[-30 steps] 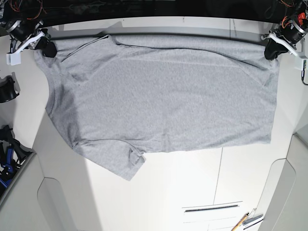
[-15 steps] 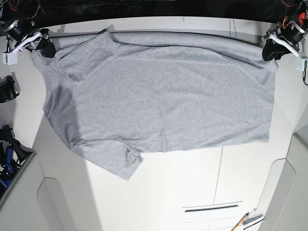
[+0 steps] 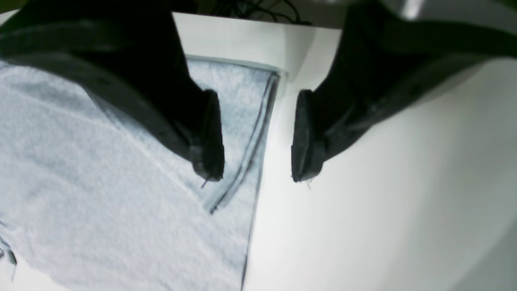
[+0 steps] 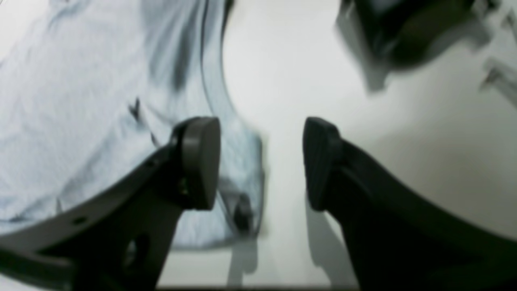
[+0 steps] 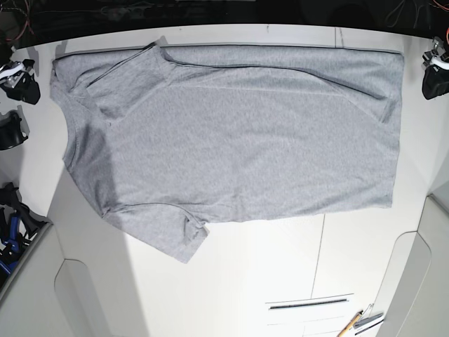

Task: Fold the T-shirt properly
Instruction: 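Move both grippers to the hem corners and grasp them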

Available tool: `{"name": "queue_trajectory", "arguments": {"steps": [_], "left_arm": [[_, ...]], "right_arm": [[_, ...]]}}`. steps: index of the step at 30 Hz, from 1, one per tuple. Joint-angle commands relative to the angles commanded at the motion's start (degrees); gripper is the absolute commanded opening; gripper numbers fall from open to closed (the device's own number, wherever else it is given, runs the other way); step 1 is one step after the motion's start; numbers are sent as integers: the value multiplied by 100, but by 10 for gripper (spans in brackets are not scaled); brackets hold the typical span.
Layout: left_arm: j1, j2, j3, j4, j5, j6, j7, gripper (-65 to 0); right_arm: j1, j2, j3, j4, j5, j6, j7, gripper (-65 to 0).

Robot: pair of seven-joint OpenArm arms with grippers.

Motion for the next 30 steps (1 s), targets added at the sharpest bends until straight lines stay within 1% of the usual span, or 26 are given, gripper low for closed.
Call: {"name": "queue_trajectory", "arguments": {"steps": [2,4,7,10,12,13,14,15,16,19,20,22,24,27,30], "left_arm": [[-2,-66,0,0,-2,0,-22,-345],[-28,-144,0,0,7,0,-28,-344],[-175,-240,0,0,35,0,-42,-344],[-361,-295,0,-2,109,0,-42,-344],[-479,-365,2,-2,195,0,-44,-344],[-529,-411,15,-2,199,47,-44,-344],[-573,-452,26,-4,195,172,-57,-344],[-643,-490,50,-13,201,237,-116,-344],[-691,-520,70,-28,223,255,-201,-344],[-802,-638,271,-199,391,272,-483,-339],[-859,-684,389,-284,542,320,-501,-317],[-986,-780,704,-529,785,403,-612,-292],[-1169,-892,1062,-844,1027,438,-855,-289],[-1589,-1036,1512,-1397,1349,489,-1235,-289],[-2162,-1145,1880,-2031,1537,491,-1259,-289]], "right_arm": [[221,50,-2,0,-42,0,-2,-323],[461,98,-2,0,-219,-11,-4,-323],[791,127,-9,-2,-354,-149,0,-323],[1119,127,-55,-22,-376,-149,44,-323],[1331,125,-170,-52,-525,-149,208,-323],[1436,122,-264,-87,-586,-151,280,-323],[1565,122,-387,-146,-656,-149,317,-323],[1718,122,-538,-238,-772,-151,387,-323],[1893,120,-719,-361,-920,-151,468,-323],[2496,122,-1307,-957,-1429,-173,811,-323],[2732,120,-1499,-1233,-1574,-197,901,-323],[3206,120,-1829,-1849,-1773,-199,1064,-323],[3689,120,-2122,-2505,-1952,-201,1320,-323],[4293,120,-2474,-3397,-2199,-199,1779,-323],[4741,105,-2667,-4118,-2463,-201,2083,-323]]}}
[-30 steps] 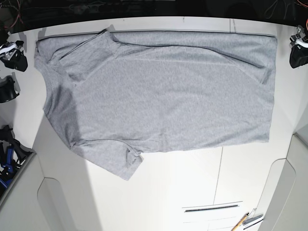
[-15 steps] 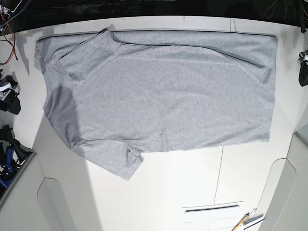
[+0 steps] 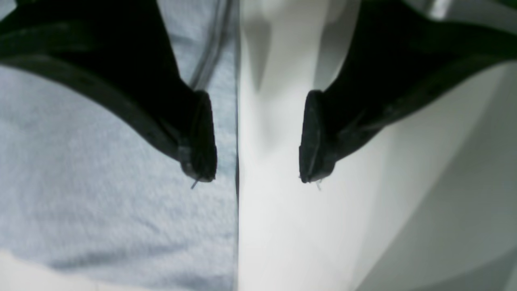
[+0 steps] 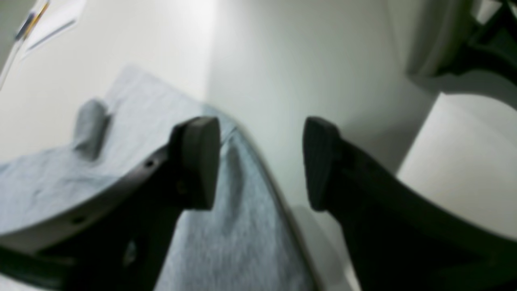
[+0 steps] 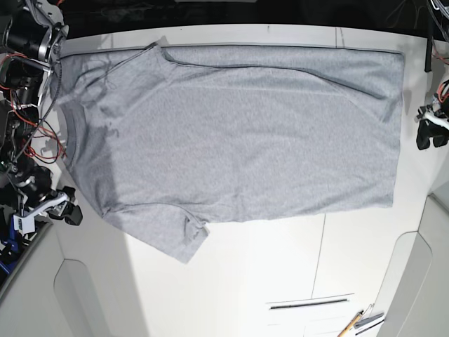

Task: Fold the T-shirt properly
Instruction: 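Move both grippers to the hem corners and grasp them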

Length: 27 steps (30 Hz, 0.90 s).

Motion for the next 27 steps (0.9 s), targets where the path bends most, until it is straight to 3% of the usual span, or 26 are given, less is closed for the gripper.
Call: {"name": "queue_trajectory", "arguments": {"steps": [5,15,27], "left_arm": [[-1023,-184,553,-1316,85,0,-214,-289],[-2732,-219,1517,-3281,247,-2,-363,-289],[-3047,173,1840,-3683,317,-2,-485,-289]], "right_arm": [[332,-31,-9,-743,-387,-15,420,-323],[317,-33,-9,-1237,-494,-15,468,-323],[302,-256,-9,-1480,-533,-4,470,-323]]}}
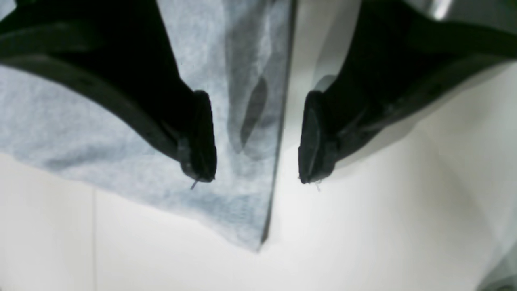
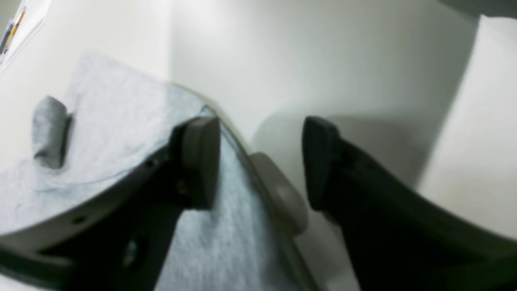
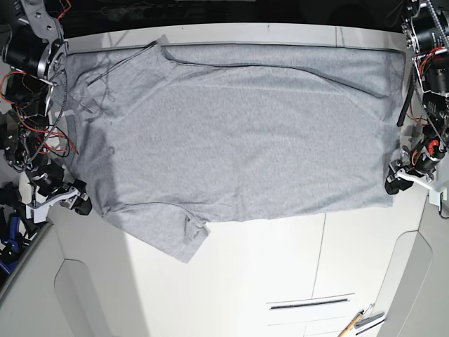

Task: Fold the T-shirt properly
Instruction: 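Move both grippers to the hem corners and grasp them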

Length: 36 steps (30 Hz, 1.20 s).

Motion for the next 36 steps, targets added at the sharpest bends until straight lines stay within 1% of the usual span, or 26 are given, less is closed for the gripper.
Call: {"name": "queue_trajectory", "arguments": {"steps": [5,10,12,13,16,17,20,24,27,29,30,31,32,34,35,36], "left_arm": [[-59,7,0,0,7,-2,-39,-289],[-188,11,0,-2,151,20,-37,-289],[-190,11,0,-2,151,205,-63,-289],[-188,17,0,-7,173,260,-116,-289],[-205,59,33,-11,409,264,-297,-289],[-208,70,68,-11,431,306,-302,-289],[-210,177,181,-11,433,389,-302,-289],[-208,328,278,-11,431,382,-293,-289],[-221,376,278,-11,431,382,-293,-296],[-221,369,278,-11,433,382,-293,-352],[-221,369,278,-11,433,382,-293,-383],[-221,372,278,-11,431,382,-293,-421],[-221,372,278,-11,431,382,-293,-474],[-221,369,278,-11,431,382,-295,-605],[-221,369,278,-11,431,382,-295,-650],[-223,369,278,-11,428,367,-299,-650]], "right_arm": [[4,-227,-2,2,2,81,7,-323],[7,-415,-2,2,2,90,44,-323],[4,-472,-2,2,0,195,42,-323],[4,-494,-2,2,0,212,42,-323],[4,-542,-2,2,2,210,42,-323],[4,-555,-2,2,2,210,42,-323],[2,-570,-2,2,15,210,39,-323],[2,-568,-2,2,15,210,35,-323],[2,-568,-2,2,15,210,15,-323],[2,-566,-2,2,-4,210,15,-326],[2,-566,-2,2,-37,212,15,-347],[4,-566,-2,4,-118,212,15,-398],[4,-562,-2,4,-225,216,15,-466],[2,-549,-2,7,-348,232,17,-604],[2,-549,-2,24,-343,232,20,-650],[2,-551,-2,61,-337,232,20,-650]]}}
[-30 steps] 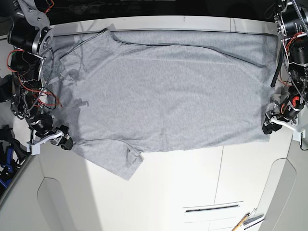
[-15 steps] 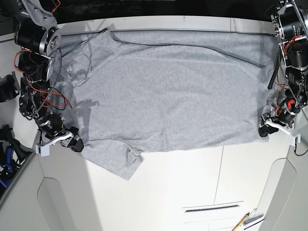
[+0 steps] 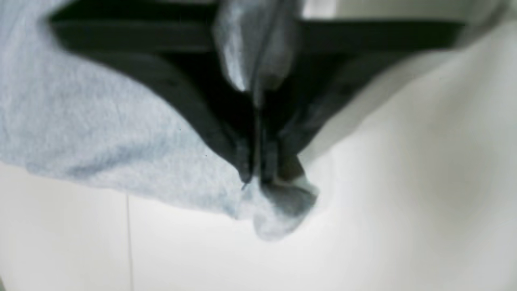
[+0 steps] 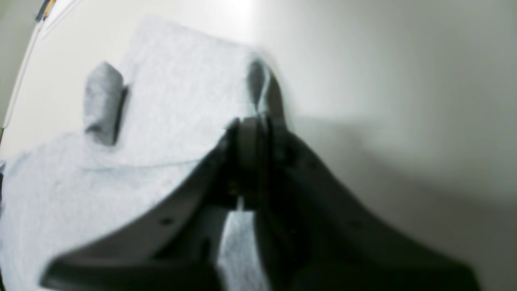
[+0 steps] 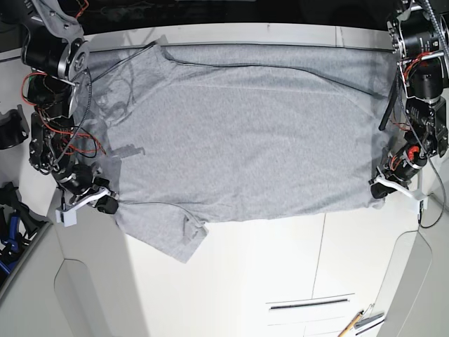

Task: Fold the T-shirt properly
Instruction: 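Move both grippers to the hem corners and grasp them, then lift the hem with both grippers and fold it over toward the collar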

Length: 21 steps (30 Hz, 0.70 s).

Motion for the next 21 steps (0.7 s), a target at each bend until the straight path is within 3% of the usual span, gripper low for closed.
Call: {"name": "queue_trajectory", "arguments": {"steps": [4,8,13,18,21], "left_arm": [[2,-35,0,17,-96,-754,-17,-650],[7,-210,0,146,-278,-856,160,-650],[92,-498,0,686,-955,-856,1252,-650],[450,-820,0,1467,-1010,-856,1370,-650],[822,-872,-2,2028,-1012,-856,1506,-650]], "right_arm": [[0,20,0,321,39,72,-9,-650],[-4,96,0,756,256,87,-494,-650],[-20,426,0,1154,1399,155,-1508,-650],[-20,713,0,1307,2210,195,-2420,-650],[-125,892,0,1351,2623,210,-2708,-650]]}}
